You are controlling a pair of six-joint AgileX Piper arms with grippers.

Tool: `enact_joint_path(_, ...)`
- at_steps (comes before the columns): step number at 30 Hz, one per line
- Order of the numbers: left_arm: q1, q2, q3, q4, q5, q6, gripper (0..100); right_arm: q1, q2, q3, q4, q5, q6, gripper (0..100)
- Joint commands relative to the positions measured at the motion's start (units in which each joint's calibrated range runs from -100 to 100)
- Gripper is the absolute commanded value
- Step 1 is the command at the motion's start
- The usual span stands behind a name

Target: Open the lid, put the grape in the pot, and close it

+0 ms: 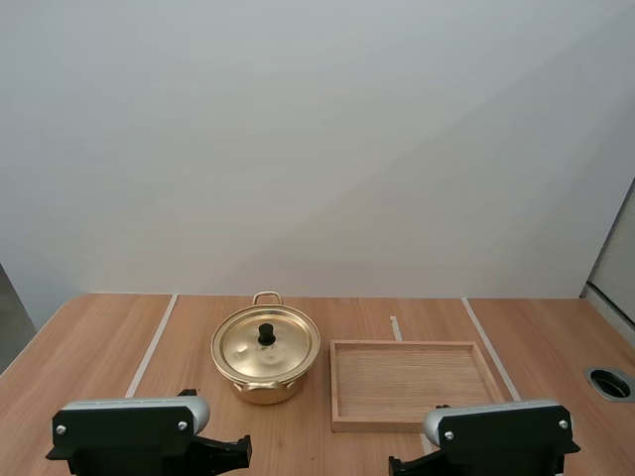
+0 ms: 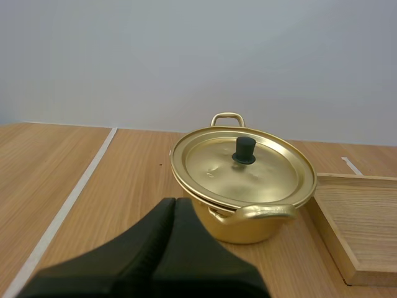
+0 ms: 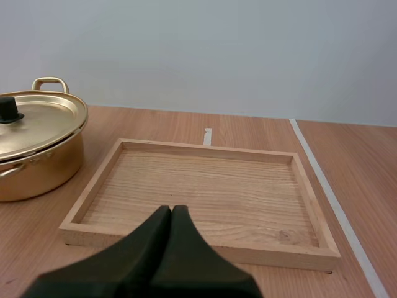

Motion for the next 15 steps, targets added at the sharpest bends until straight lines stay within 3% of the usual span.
enact_joint_path(1,0.09,-0.23,0.10,0.54,-0.40,0.01,0,-0.13,-0.26,0.00,-0.20,0.12,-0.34,0)
enact_joint_path(15,0.09,-0.23,0.10,0.54,-0.40,0.01,0,-0.13,-0.26,0.00,0.15,0.12,-0.34,0)
